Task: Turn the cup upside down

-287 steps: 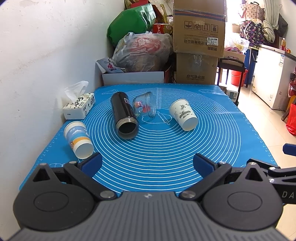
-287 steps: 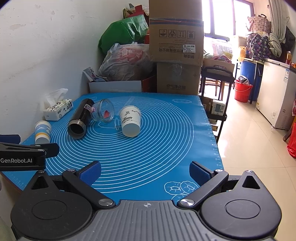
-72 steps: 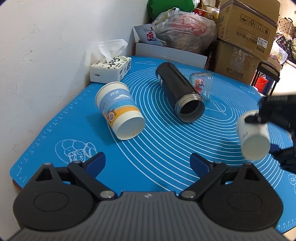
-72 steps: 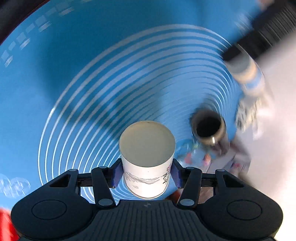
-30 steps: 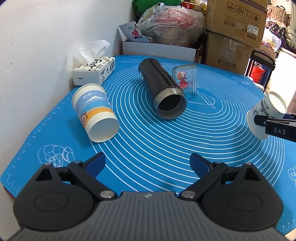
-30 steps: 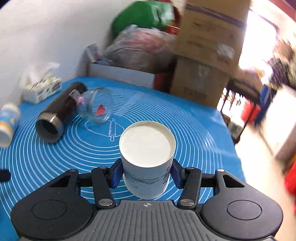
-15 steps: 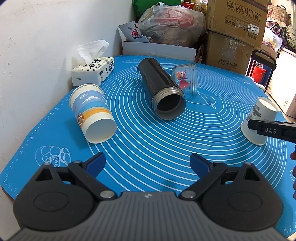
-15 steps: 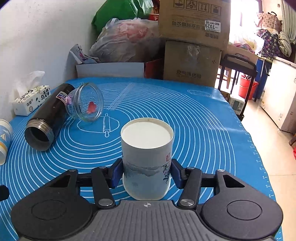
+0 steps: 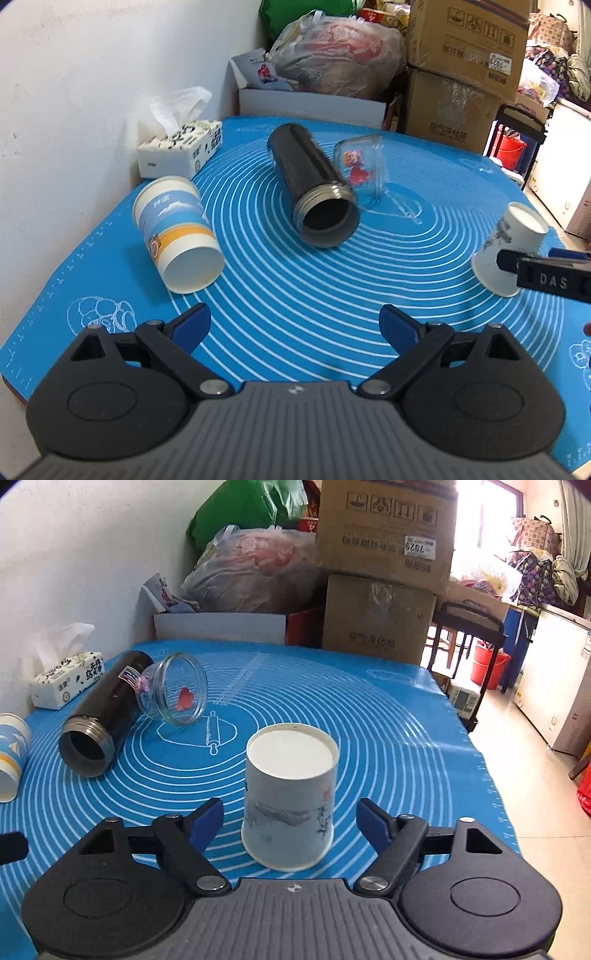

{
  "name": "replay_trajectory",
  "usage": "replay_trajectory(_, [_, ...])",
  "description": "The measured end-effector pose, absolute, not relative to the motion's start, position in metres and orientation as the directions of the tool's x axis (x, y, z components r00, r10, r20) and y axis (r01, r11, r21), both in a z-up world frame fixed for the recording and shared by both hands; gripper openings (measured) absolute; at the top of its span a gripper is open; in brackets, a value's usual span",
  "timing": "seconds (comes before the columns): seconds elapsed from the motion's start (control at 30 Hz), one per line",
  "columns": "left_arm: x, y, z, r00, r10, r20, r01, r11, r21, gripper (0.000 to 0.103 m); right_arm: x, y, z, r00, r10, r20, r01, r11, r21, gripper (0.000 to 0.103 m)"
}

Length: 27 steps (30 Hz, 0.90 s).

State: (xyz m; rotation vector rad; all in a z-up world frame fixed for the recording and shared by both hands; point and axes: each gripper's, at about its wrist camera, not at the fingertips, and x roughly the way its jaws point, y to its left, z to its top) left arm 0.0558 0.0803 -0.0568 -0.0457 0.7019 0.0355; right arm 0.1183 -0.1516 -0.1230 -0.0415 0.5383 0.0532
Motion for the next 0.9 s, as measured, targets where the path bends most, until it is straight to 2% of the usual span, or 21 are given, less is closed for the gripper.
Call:
replay_trajectory(0.1, [0.049, 0.074, -0.05, 0.769, 0.001, -0.639, -0.028, 0.999, -0.032, 0.097, 0.101, -0.158, -0.118, 0.857, 0.046, -0.514, -0.056, 0.998, -0.006, 0.094])
replay_trajectory(0.3, [0.03, 0.059, -0.042, 0.776, -0.033, -0.63, 0.023, 0.999, -0.024, 0.097, 0.052, -0.162, -0.108, 0.869, 0.04, -0.493, -0.06, 0.998, -0.025, 0.101])
replay_trajectory(0.9, [-0.027, 0.045, -0.029, 0.788, -0.06, -0.612, 0.069, 0.998, -0.008, 0.097, -0.05, -0.175, -0.086, 0.895, 0.076, -0.44, -0.062, 0.997, 0.046, 0.103])
